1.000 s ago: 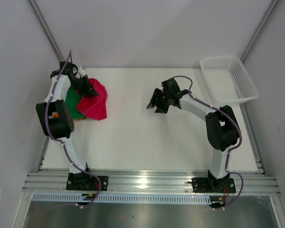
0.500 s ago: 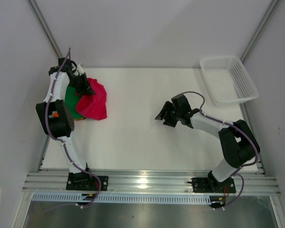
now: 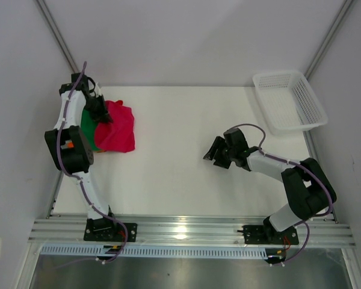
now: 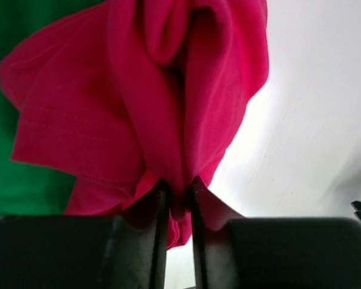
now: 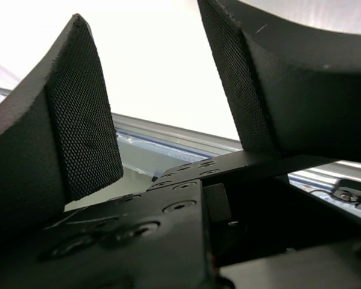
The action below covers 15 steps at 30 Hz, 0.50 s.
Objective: Fold and stack the t-shirts
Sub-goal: Put the neatly folded tshirt into the corner of the board with the left arm
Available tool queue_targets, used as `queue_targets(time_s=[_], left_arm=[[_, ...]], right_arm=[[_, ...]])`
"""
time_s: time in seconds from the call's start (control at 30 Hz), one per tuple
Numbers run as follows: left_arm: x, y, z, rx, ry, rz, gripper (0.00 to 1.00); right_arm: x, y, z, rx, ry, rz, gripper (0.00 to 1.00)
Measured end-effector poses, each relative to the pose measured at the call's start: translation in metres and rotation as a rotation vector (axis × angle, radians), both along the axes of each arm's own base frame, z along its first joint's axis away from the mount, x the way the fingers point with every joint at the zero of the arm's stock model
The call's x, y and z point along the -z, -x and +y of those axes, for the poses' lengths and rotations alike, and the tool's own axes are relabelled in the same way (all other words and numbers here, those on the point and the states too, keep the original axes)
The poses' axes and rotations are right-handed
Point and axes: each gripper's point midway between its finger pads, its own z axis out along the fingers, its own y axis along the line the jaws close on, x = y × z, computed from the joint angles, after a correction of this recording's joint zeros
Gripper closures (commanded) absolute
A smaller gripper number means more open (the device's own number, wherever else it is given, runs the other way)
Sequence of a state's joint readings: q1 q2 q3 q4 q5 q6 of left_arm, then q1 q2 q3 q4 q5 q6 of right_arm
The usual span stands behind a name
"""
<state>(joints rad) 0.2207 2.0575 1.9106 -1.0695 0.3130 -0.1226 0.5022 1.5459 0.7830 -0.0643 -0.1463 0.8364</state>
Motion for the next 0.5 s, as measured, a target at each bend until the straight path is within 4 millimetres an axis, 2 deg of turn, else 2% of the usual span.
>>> queue_targets(time_s=[0.03, 0.1, 0.17, 0.33, 0.5], left_arm=[[0.0, 0.0, 0.003, -0.005, -0.005, 0.001, 0.57], [-0.003, 0.001, 0.006, -0.016, -0.004, 0.002, 0.47], [-0.008, -0.001, 0.004, -0.021, 0.008, -0.008, 0.29], [-0.017, -0.005, -0.01, -0.001, 0.061, -0.033, 0.25], [-0.021, -0.003, -0.021, 0.022, 0.066, -0.037, 0.25]], right_arm=[[0.0, -0.001, -0.002, 0.001, 0.003, -0.001, 0.39], [0.0, -0.003, -0.005, 0.0, 0.007, -0.005, 0.38], [0.0, -0.003, -0.006, -0.004, 0.006, -0.006, 0.39], [-0.002, -0.004, 0.0, -0.026, -0.026, -0.016, 0.38], [0.007, -0.004, 0.006, -0.046, -0.048, -0.003, 0.39]])
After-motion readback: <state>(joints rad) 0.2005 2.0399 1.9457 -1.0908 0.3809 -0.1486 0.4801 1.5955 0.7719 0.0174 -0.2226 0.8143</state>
